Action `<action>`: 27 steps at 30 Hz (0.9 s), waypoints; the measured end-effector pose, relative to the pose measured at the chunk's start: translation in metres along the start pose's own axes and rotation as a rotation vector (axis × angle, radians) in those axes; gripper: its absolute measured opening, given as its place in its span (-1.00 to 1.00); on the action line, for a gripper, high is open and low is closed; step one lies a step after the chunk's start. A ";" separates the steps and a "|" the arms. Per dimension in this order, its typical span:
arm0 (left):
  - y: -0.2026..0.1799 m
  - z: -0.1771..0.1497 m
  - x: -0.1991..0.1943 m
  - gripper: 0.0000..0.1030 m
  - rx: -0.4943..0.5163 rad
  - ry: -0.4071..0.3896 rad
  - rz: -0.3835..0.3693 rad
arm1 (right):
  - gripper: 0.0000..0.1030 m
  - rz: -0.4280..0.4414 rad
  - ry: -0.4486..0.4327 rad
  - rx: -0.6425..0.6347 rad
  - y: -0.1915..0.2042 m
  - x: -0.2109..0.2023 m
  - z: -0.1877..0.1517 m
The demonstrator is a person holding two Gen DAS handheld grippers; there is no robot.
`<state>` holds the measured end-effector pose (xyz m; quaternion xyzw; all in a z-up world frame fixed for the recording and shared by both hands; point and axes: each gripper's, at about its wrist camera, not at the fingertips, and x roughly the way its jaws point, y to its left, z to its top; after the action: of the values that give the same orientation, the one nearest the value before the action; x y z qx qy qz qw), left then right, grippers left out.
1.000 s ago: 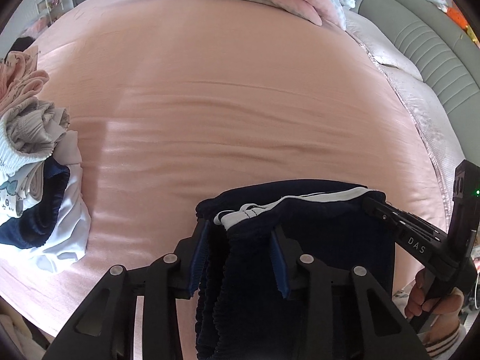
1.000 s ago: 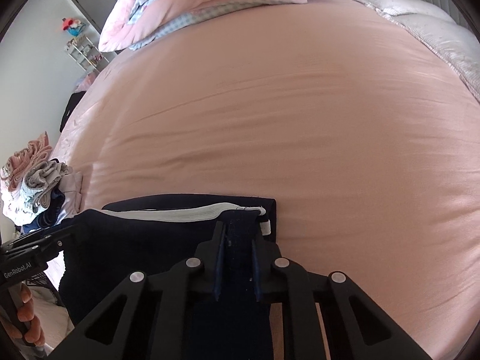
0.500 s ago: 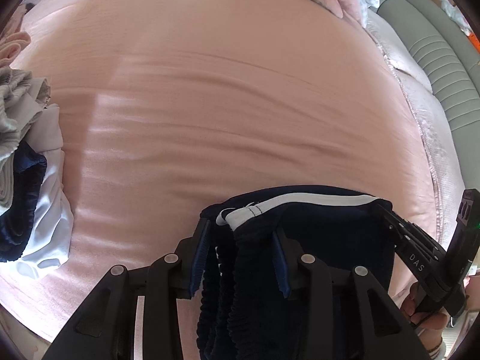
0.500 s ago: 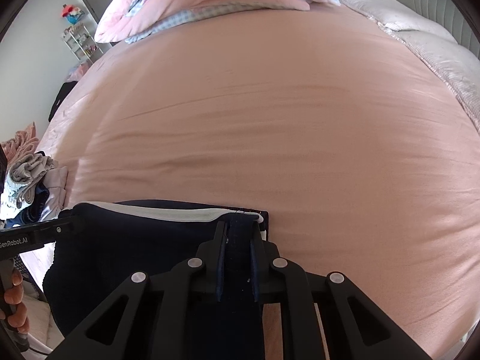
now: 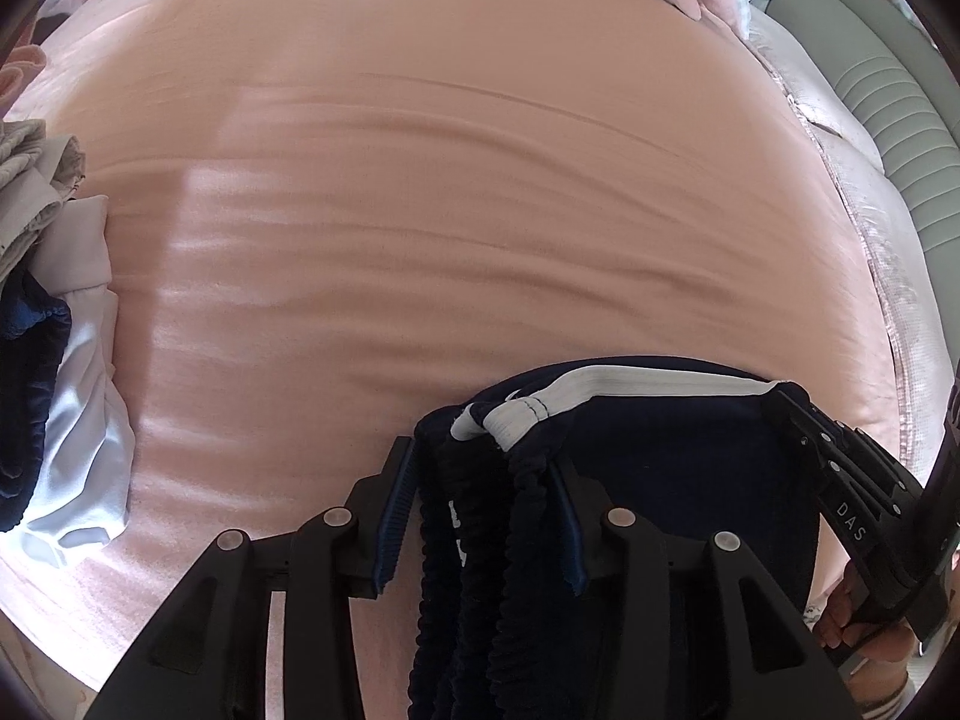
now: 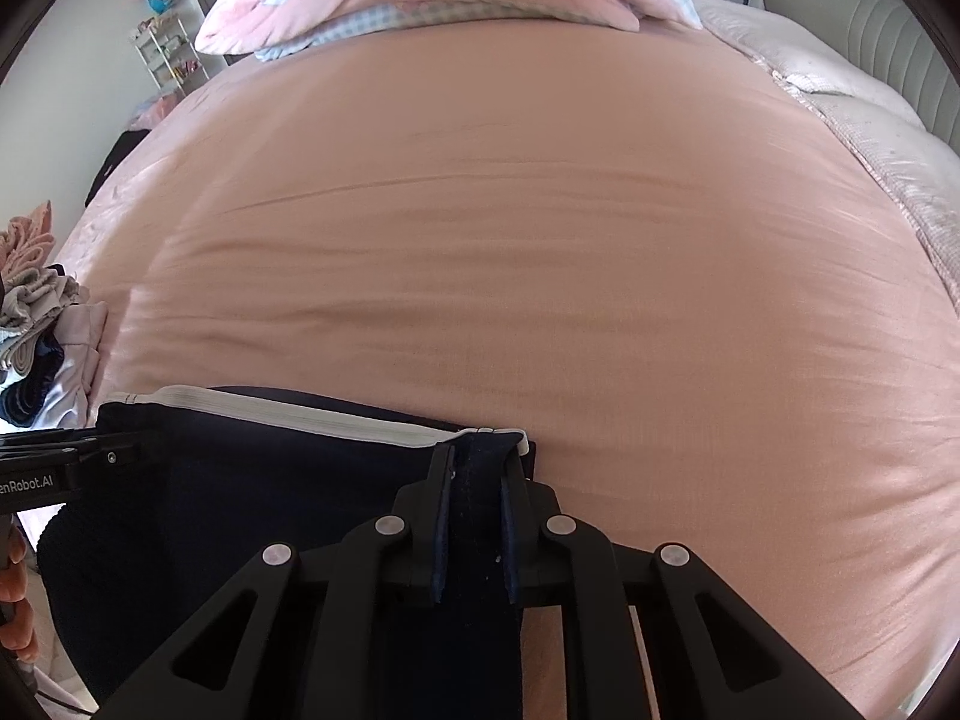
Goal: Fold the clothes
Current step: 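Open both grippers and withdraw them from the folded pants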
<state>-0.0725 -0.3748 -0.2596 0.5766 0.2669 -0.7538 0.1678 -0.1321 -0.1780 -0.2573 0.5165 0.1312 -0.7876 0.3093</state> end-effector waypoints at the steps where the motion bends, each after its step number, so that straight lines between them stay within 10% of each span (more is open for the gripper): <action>1: -0.002 0.001 -0.002 -0.17 0.009 0.008 0.014 | -0.76 -0.001 0.000 -0.004 0.000 -0.001 0.000; 3: -0.008 0.004 -0.010 -0.12 0.027 0.021 0.047 | -0.58 -0.037 0.006 -0.027 0.006 -0.008 0.001; 7: -0.023 0.008 -0.032 -0.05 0.075 0.005 0.101 | 0.44 -0.109 -0.063 -0.074 0.014 -0.037 0.002; 27: -0.042 -0.033 -0.135 0.16 0.130 -0.158 0.156 | 0.45 -0.066 -0.183 0.001 0.019 -0.123 -0.028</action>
<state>-0.0331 -0.3292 -0.1279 0.5440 0.1575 -0.7972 0.2089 -0.0658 -0.1353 -0.1568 0.4378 0.1190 -0.8414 0.2938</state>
